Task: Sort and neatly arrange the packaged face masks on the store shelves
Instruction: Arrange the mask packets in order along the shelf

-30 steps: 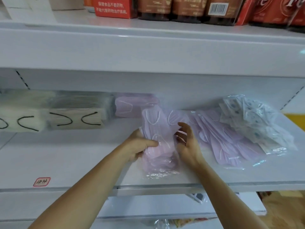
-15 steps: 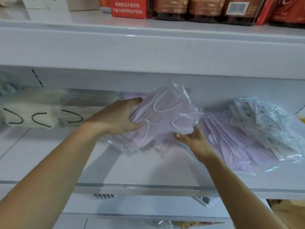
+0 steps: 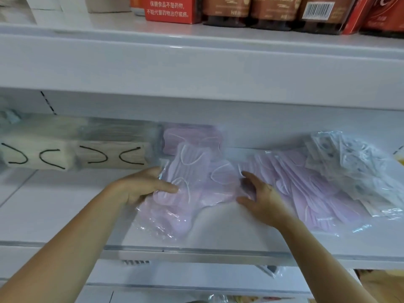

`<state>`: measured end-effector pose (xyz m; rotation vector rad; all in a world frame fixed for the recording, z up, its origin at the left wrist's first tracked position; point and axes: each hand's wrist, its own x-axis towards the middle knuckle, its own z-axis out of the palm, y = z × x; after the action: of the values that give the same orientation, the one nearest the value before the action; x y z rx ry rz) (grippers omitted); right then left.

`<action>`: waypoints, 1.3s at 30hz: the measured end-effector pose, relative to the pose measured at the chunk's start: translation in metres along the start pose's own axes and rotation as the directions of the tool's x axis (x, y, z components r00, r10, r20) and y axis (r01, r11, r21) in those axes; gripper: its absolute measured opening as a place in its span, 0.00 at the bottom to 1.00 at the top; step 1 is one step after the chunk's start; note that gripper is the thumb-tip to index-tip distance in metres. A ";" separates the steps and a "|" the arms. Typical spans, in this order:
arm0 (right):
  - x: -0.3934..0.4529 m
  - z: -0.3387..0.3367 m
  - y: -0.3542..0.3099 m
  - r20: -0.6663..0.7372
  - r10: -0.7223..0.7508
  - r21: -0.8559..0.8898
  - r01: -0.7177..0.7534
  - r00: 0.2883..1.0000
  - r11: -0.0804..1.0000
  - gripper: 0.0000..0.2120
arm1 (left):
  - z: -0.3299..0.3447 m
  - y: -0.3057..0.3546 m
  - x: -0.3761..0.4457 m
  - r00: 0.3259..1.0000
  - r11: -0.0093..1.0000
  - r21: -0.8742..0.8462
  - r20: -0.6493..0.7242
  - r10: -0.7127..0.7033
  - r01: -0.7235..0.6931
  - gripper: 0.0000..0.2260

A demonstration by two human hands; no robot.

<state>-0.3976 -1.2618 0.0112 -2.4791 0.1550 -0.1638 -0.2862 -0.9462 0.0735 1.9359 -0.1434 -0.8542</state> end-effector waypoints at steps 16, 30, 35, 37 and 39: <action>-0.008 0.065 -0.043 -0.281 -0.038 0.035 0.049 0.959 0.998 0.27 | 0.038 -0.021 0.005 0.977 0.977 -0.167 -0.188 0.103 -0.135 0.26; -0.016 0.098 -0.123 -0.106 0.046 0.679 0.038 0.993 0.733 0.23 | 0.050 -0.016 0.001 0.982 0.887 -0.448 -0.187 0.032 -0.114 0.21; -0.013 0.073 -0.098 -0.045 0.073 0.954 0.021 0.996 0.298 0.23 | 0.050 -0.014 -0.007 0.949 0.943 -0.234 -0.263 0.174 -0.238 0.20; -0.010 0.060 -0.081 -0.192 0.109 0.878 0.121 0.975 0.463 0.22 | 0.043 -0.012 -0.011 0.924 0.959 -0.101 -0.310 0.224 -0.266 0.19; -0.004 0.044 -0.062 -0.317 0.143 0.755 0.159 0.938 0.636 0.22 | 0.028 0.003 -0.023 0.878 0.941 0.053 -0.346 0.331 -0.334 0.17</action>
<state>-0.3898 -1.1862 0.0140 -1.5499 0.1755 -0.5589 -0.3198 -0.9589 0.0800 1.9485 -0.2500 -0.2728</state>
